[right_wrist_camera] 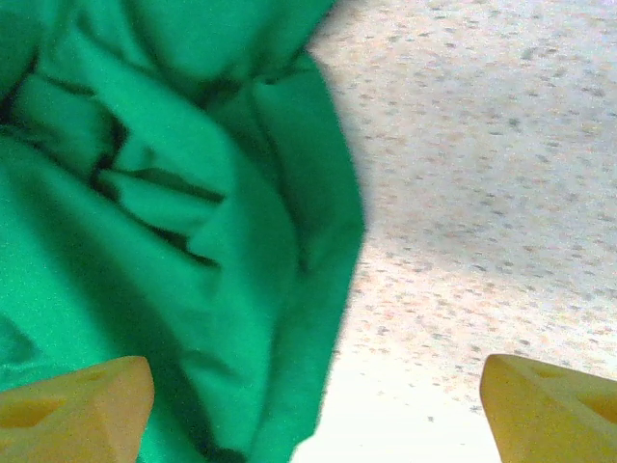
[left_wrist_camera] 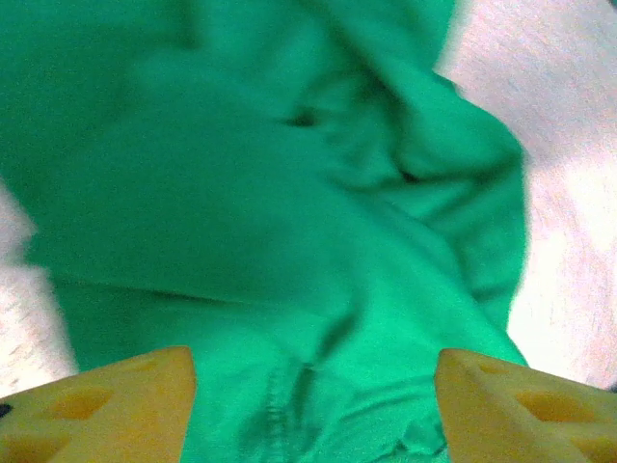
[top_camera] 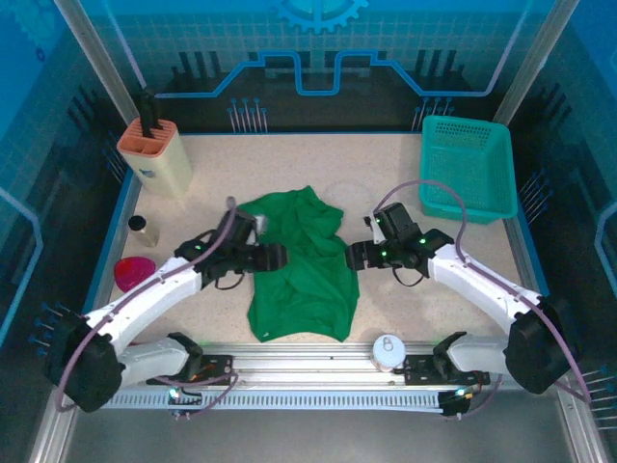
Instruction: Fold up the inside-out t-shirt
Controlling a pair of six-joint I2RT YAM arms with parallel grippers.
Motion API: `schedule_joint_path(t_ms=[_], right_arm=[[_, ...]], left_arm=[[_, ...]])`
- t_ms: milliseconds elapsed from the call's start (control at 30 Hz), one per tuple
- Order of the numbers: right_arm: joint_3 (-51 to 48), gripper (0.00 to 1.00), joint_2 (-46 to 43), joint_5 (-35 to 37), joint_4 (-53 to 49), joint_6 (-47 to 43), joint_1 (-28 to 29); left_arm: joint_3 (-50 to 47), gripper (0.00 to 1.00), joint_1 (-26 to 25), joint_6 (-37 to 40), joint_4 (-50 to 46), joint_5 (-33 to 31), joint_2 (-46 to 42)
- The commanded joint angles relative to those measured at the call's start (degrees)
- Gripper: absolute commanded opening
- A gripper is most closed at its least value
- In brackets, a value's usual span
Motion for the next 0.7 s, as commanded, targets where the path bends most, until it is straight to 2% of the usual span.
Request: schedule_joint_path(t_ms=[0,100,200,300,400,533,633,667], right_arm=[[-0.15,0.91,-1.68,3.29,-1.82,4.54,-3.13],[-0.99,0.91,-2.35,-0.42,0.17,7.23,-7.53],[-1.86,0.91,-3.23,-3.09,1.86,8.94,-11.10],[-2.33,0.91,-4.49,-3.98,1.87,9.55,-13.81],[-2.97,0.92,-6.24,-4.07,1.53,8.62,-15.67],[-4.48,0.92,-8.49,-3.65,0.65,8.41,-17.64],[-5.31,0.92,-9.60,-4.34,0.62,7.67,-18.61],[-5.60,0.92,-9.93,-4.22,0.56,7.31,-18.94]], left_arm=[[3.20,0.69,-8.34,13.75,0.41,-2.45,-0.09],[2.42,0.69,-14.92,23.35,7.30,8.87,3.68],[2.92,0.70,-21.90,33.50,9.56,10.40,9.72],[6.21,0.69,-24.71,37.94,6.63,11.53,16.79],[6.31,0.71,-27.50,40.46,8.99,9.38,21.83],[6.90,0.71,-28.03,38.26,13.29,2.57,26.55],[5.96,0.69,-28.15,36.03,19.55,5.05,30.47],[5.55,0.65,-28.44,34.83,21.95,4.71,31.86]])
